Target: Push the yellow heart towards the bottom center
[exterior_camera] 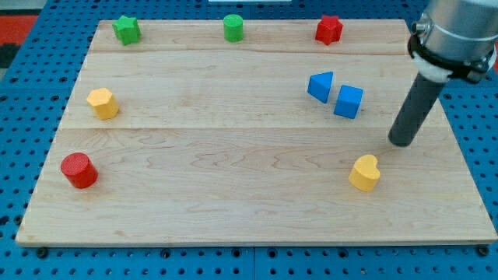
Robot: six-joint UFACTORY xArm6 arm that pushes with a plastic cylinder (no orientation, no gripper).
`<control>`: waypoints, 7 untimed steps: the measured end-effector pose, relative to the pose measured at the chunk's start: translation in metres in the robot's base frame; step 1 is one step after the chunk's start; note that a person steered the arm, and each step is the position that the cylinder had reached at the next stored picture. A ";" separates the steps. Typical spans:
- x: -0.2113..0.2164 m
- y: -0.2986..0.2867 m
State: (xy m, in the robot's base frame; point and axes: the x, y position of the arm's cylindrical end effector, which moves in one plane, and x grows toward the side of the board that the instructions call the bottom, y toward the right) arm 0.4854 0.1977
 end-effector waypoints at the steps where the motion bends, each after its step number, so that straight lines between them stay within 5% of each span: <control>1: 0.022 -0.037; 2: 0.024 -0.122; 4: 0.022 -0.032; 5: 0.055 -0.037; 7: 0.058 -0.197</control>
